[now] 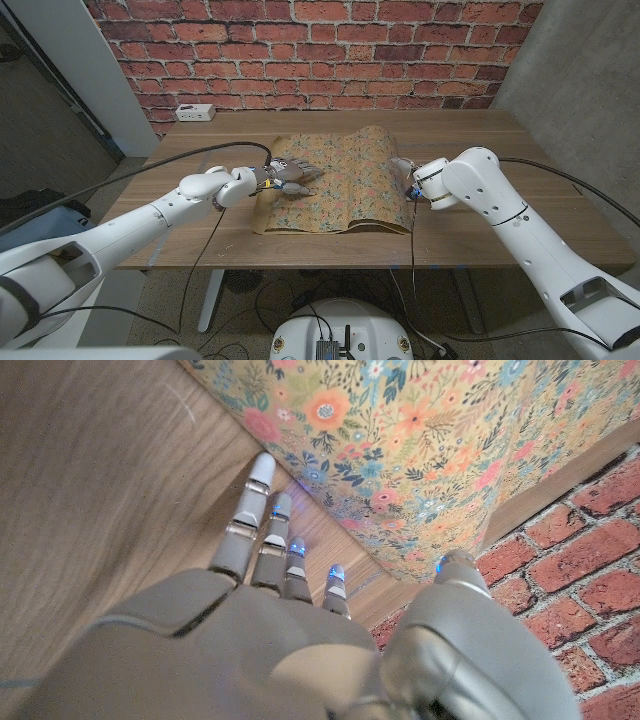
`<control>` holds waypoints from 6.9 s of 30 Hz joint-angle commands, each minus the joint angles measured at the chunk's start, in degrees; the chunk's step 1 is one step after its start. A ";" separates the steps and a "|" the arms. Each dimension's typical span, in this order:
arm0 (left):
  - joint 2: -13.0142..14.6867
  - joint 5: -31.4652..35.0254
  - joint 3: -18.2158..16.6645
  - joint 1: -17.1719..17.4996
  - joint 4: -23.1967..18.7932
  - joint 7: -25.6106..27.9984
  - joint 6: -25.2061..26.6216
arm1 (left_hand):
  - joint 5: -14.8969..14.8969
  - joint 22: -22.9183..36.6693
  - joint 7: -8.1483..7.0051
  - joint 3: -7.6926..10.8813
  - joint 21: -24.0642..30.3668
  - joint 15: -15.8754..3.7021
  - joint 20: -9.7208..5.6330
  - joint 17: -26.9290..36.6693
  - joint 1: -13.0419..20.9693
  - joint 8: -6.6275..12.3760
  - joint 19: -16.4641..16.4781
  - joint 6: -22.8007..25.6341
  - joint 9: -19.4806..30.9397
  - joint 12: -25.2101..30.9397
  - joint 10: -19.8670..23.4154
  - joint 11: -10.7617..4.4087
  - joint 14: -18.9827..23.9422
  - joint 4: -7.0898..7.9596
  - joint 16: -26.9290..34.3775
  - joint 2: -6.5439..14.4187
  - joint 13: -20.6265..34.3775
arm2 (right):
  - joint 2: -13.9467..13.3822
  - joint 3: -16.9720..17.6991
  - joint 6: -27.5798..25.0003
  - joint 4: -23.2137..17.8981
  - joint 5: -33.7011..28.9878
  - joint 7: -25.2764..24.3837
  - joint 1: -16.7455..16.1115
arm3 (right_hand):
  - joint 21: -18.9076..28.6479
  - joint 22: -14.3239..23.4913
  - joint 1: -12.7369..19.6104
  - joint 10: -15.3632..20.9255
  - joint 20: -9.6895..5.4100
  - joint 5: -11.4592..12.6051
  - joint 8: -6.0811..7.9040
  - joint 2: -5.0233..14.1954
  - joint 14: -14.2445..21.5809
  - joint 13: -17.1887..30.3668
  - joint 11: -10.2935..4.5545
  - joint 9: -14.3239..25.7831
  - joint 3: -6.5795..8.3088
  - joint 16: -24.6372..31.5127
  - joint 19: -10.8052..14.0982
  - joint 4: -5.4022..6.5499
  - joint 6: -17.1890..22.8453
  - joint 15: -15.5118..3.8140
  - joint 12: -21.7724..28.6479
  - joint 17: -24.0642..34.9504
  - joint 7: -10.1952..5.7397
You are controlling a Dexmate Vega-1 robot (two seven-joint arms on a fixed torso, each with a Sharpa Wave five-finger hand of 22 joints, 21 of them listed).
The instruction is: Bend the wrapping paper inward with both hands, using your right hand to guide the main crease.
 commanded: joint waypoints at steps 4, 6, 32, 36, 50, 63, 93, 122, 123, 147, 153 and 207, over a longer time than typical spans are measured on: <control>-0.06 -0.45 0.37 -0.49 0.85 0.25 -0.71 | -0.01 0.13 -0.31 0.24 0.05 -0.38 0.07 -0.01 -0.19 -0.21 0.33 0.09 0.02 -0.33 0.40 -0.27 0.10 -0.08 -0.04 0.09 0.12 | -7.58 -8.01 -2.18 2.11 20.76 -12.27 8.53 | -5.02 -0.21 5.16 -2.02 0.43 0.32 -0.43 1.53 -7.36 0.09 -1.23 0.06 2.07 -3.86 -4.61 -3.61 -1.61 0.94 -0.97 0.27 -2.82; -0.10 -0.73 0.36 -0.57 1.06 0.29 -0.95 | -0.04 0.13 -0.31 0.25 0.03 -0.34 0.10 -0.01 -0.21 -0.23 0.30 0.08 0.02 -0.35 0.38 -0.24 0.06 -0.08 -0.06 0.09 0.12 | -8.95 -10.59 -2.18 3.00 23.48 -12.27 10.98 | -5.07 -0.05 7.95 -1.83 0.11 0.33 -0.34 2.58 -5.90 0.07 -1.29 0.04 3.43 -3.31 -3.50 -4.88 -1.72 0.15 -0.95 0.24 -2.70; 0.09 -2.46 0.04 -0.48 1.72 -0.14 -1.42 | -0.42 0.19 -0.30 0.19 -0.31 -0.24 0.31 0.13 -1.31 -0.40 -0.51 0.15 0.05 -0.67 0.29 -0.06 -0.35 0.62 -0.19 0.37 0.15 | -0.27 -21.25 -2.18 2.14 -5.03 -12.27 12.76 | 6.57 4.45 59.80 14.75 -18.83 1.26 7.51 3.37 22.18 12.42 -6.78 4.77 8.00 28.66 9.32 -6.32 17.39 -19.81 20.74 30.54 8.89; -0.07 -2.35 0.20 -0.70 2.08 0.06 -1.65 | -0.49 0.20 -0.31 0.18 -0.35 -0.29 0.37 0.15 -1.56 -0.43 -0.61 0.14 0.05 -0.74 0.22 -0.12 -0.46 0.80 -0.21 0.45 0.16 | 2.92 -18.83 -2.18 1.31 -14.49 -12.27 8.86 | 7.33 4.73 60.68 14.96 -19.30 0.79 7.90 4.05 21.96 12.82 -6.94 5.01 8.26 27.22 8.80 -6.00 18.73 -19.81 21.39 29.70 8.87; 0.39 -9.11 -3.21 1.16 1.17 5.43 -5.40 | -0.68 0.21 -0.31 0.26 -0.39 0.47 0.20 0.14 -1.98 -0.53 -0.78 0.09 0.05 -0.87 0.24 -0.07 0.21 1.07 0.04 0.49 0.17 | -1.72 -20.97 -2.18 -3.30 -12.97 -12.27 12.31 | 8.56 5.32 62.83 12.61 -18.92 0.41 7.49 4.91 20.81 13.02 -7.17 5.65 9.00 24.00 5.36 -5.93 18.50 -19.80 21.32 29.13 8.13; 0.04 -9.40 -3.27 0.88 0.66 2.30 -5.10 | -1.68 0.62 3.64 1.15 2.31 -2.15 -0.65 0.24 -3.06 2.30 5.91 15.06 0.09 1.87 11.28 0.93 11.18 1.28 2.01 -0.05 0.24 | -7.01 -30.05 -2.18 -8.79 -9.78 -12.27 20.12 | 9.90 5.71 64.16 11.29 -18.93 0.61 6.82 5.10 20.04 12.62 -6.76 6.03 9.44 22.23 3.91 -5.91 17.46 -19.84 20.96 29.50 8.17; 2.70 -9.95 -6.19 5.27 -6.62 0.17 -0.99 | -2.27 0.81 10.61 2.95 3.29 -3.13 0.80 0.14 -5.11 3.75 11.06 34.56 0.12 2.86 24.30 2.03 19.84 1.96 1.90 -0.29 0.19 | -17.78 -54.15 -2.18 -15.48 11.71 -12.27 48.11 | 14.08 6.70 68.52 9.18 -20.66 2.23 5.43 5.95 15.96 10.62 -7.08 6.83 11.58 14.59 -1.97 -6.19 16.13 -20.00 19.44 27.99 7.48; 2.11 -6.47 -4.04 3.99 -7.63 -9.38 2.48 | -2.19 0.85 13.38 21.30 4.30 -3.84 -2.30 0.10 -0.98 0.31 15.98 41.51 0.17 0.07 31.66 1.88 27.13 5.68 0.23 3.51 0.17 | -2.39 -73.38 -2.18 -7.34 17.96 -12.27 65.81 | 16.46 6.54 68.62 9.03 -20.65 2.53 5.12 5.03 16.91 9.79 -7.24 7.06 11.27 12.93 -2.32 -5.73 16.44 -20.02 19.01 27.32 7.60; 2.08 -6.50 -4.01 3.93 -7.47 -9.24 2.31 | -2.23 0.85 13.43 21.43 4.27 -3.83 -2.28 0.09 -1.00 0.28 15.90 41.48 0.17 0.03 31.64 1.92 27.10 5.73 0.20 3.46 0.17 | -2.15 -72.98 -2.18 -6.84 18.16 -12.27 65.44 | 16.57 6.51 68.59 8.94 -20.67 2.55 5.12 5.00 16.95 9.75 -7.25 7.07 11.24 12.84 -2.35 -5.70 16.48 -20.02 18.95 27.26 7.59; 0.30 -7.66 -2.54 1.47 -3.24 -9.21 0.41 | -3.34 0.79 12.66 23.40 3.67 -3.95 -2.31 -0.03 -2.62 -0.72 14.68 39.44 0.19 -1.17 30.29 1.59 25.62 7.09 -0.38 2.14 0.23 | -9.54 -57.21 11.05 -10.08 -17.30 22.29 46.48 | 21.09 4.65 68.20 9.21 -21.76 2.93 4.78 4.58 18.86 7.85 -7.31 7.54 10.56 9.49 -2.82 -5.74 17.63 -20.02 17.89 24.99 7.60; -0.03 -7.95 -2.15 1.05 -2.46 -9.22 0.25 | -3.44 0.78 12.62 23.56 3.63 -3.98 -2.37 -0.04 -2.94 -0.72 14.64 39.37 0.19 -1.28 30.19 1.54 25.50 7.27 -0.39 2.10 0.23 | -11.46 -50.51 19.72 -8.78 -24.42 29.82 38.73 | 21.85 4.59 68.38 9.82 -21.95 2.95 4.86 4.53 19.26 7.64 -7.27 7.60 10.50 9.32 -2.98 -5.74 18.08 -20.01 17.99 25.03 7.54; 1.06 -6.49 -2.50 1.96 -5.95 -8.88 1.68 | -3.79 0.67 12.05 25.21 3.33 -4.41 -2.86 -0.24 -4.82 -0.66 14.45 38.78 0.20 -1.88 29.70 1.37 25.07 7.63 -0.40 1.47 0.27 | 3.25 -12.01 39.46 1.99 -21.08 11.74 -3.06 | 53.06 10.90 27.16 18.87 -13.07 1.64 1.51 6.73 24.55 0.30 0.73 -1.25 3.12 27.28 8.72 1.20 6.98 -7.29 3.78 28.52 1.99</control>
